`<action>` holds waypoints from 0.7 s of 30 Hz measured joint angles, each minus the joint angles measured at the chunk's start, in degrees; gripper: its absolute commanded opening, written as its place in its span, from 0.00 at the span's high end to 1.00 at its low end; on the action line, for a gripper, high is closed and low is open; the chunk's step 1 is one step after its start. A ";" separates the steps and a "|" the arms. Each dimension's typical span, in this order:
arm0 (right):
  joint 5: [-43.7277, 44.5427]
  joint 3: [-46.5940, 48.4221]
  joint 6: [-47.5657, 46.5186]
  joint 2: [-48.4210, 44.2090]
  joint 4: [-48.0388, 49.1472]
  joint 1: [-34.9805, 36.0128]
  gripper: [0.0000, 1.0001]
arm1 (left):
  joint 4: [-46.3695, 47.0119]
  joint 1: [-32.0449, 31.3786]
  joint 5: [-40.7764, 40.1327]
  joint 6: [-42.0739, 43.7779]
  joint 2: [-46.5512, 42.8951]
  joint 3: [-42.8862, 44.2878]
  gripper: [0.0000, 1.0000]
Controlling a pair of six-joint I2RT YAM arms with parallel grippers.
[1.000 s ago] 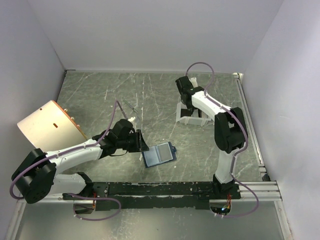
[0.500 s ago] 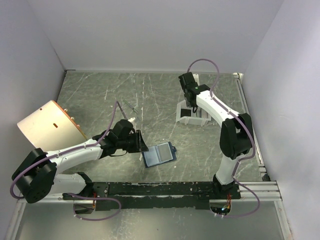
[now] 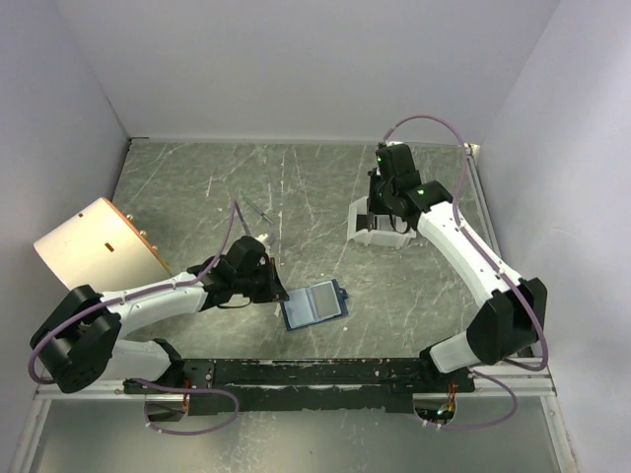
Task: Put the credit cards into the card holder
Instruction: Pick up the credit card from the storage box, then insert the credit card into the card holder.
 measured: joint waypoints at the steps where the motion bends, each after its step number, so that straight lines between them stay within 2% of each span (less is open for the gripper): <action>1: -2.08 -1.42 0.35 -1.27 0.63 0.13 1.00 | 0.28 0.00 0.02 -0.02 0.20 0.00 0.93; 13: -24.00 -18.27 4.57 -10.38 10.10 5.22 1.00 | 5.90 0.00 0.85 -2.67 3.15 -4.15 0.93; 21: -30.64 -26.69 8.55 -11.78 17.33 7.58 1.00 | 7.50 0.00 0.90 -3.02 4.96 -4.90 0.93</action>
